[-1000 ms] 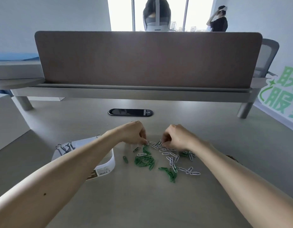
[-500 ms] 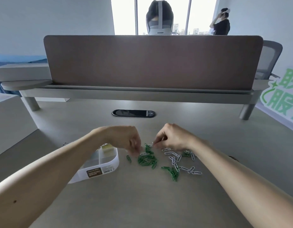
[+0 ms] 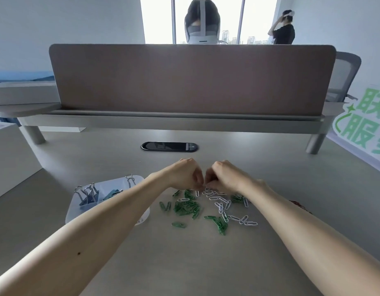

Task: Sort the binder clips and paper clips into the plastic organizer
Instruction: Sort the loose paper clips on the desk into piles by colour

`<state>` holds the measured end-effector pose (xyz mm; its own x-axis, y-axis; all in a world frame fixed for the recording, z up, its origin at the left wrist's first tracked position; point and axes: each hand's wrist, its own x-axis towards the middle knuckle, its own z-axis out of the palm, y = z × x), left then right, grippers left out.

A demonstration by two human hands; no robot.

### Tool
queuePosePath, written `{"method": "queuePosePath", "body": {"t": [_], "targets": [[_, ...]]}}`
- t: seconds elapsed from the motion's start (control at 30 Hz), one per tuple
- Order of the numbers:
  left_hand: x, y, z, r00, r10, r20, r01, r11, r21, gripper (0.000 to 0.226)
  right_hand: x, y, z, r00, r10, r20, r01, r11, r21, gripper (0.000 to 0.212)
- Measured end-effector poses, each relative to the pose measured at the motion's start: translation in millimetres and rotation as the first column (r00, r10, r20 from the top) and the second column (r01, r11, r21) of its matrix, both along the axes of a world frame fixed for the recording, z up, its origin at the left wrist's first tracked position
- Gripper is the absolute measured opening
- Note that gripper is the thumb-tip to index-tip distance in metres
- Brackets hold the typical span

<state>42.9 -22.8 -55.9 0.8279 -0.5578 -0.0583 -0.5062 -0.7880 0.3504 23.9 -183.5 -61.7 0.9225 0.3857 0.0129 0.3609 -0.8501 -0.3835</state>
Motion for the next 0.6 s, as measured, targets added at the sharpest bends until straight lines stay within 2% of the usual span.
{"method": "queuePosePath", "body": {"t": [0.33,0.5,0.6], "targets": [[-0.3,-16.9,8.6,0.999,-0.037,0.009,0.036,0.990,0.138,0.011,-1.6,-7.8,0.6,0.999,-0.036,0.029,0.036,0.999,-0.008,0.011],[-1.3,-23.9,5.2,0.999,-0.028,0.032,0.019,0.972,0.233,0.018,-2.0,-11.3,-1.7,0.997,-0.039,0.059,0.040,0.999,-0.013,0.010],[-0.5,-19.0,12.4,0.998,-0.012,0.069,0.002,0.988,0.153,0.017,-3.7,-13.6,-2.0,0.997,-0.011,0.072,0.010,1.000,0.006,0.007]]}}
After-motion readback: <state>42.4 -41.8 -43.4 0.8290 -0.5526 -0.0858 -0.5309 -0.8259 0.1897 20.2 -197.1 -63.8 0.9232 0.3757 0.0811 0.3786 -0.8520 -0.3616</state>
